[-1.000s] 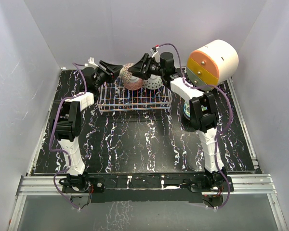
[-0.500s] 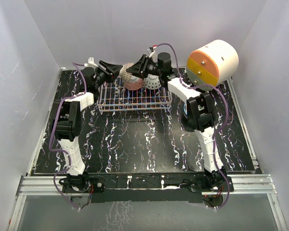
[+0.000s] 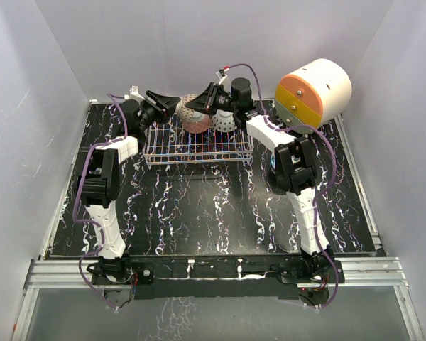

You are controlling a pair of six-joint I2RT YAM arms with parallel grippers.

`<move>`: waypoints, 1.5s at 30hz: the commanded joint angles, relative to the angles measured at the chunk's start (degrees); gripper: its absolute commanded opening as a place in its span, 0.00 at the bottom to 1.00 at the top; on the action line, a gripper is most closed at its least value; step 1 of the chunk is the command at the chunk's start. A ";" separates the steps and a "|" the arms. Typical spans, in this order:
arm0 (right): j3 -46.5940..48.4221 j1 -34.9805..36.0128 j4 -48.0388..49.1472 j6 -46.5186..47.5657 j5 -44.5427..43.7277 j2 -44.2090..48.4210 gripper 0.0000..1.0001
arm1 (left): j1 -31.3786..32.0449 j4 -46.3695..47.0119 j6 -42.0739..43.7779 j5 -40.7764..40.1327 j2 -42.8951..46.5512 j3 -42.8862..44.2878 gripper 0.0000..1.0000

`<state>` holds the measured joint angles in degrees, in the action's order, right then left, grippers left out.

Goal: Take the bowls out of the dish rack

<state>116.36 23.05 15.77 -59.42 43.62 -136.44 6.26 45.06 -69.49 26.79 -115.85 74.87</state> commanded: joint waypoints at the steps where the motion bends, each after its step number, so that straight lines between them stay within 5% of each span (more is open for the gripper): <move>1: -1.38 -0.02 4.02 2.81 0.32 4.61 0.07 | -0.20 5.72 0.04 2.13 2.85 0.56 0.42; 12: -3.69 -0.11 -3.20 13.38 -1.70 13.15 0.07 | -0.20 6.56 2.14 3.89 3.77 1.18 0.79; 21: -4.59 -0.55 -21.25 32.05 -12.29 22.26 0.07 | -0.20 2.00 8.09 3.42 5.17 1.93 0.82; 30: -8.09 -0.80 -34.51 46.93 -36.63 30.81 0.07 | -0.20 -1.41 10.49 3.46 3.49 3.30 0.83; 36: -11.81 -1.75 -38.49 47.02 -56.96 35.88 0.07 | -0.20 -3.34 11.46 3.66 2.60 4.16 0.83; 45: -10.99 -9.95 -54.56 39.34 -66.81 34.88 0.07 | -0.20 -4.08 9.77 4.95 -0.20 6.88 0.83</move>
<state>102.61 17.63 -33.76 -16.16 -16.40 -102.37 6.31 40.73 -59.24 29.87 -115.28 78.48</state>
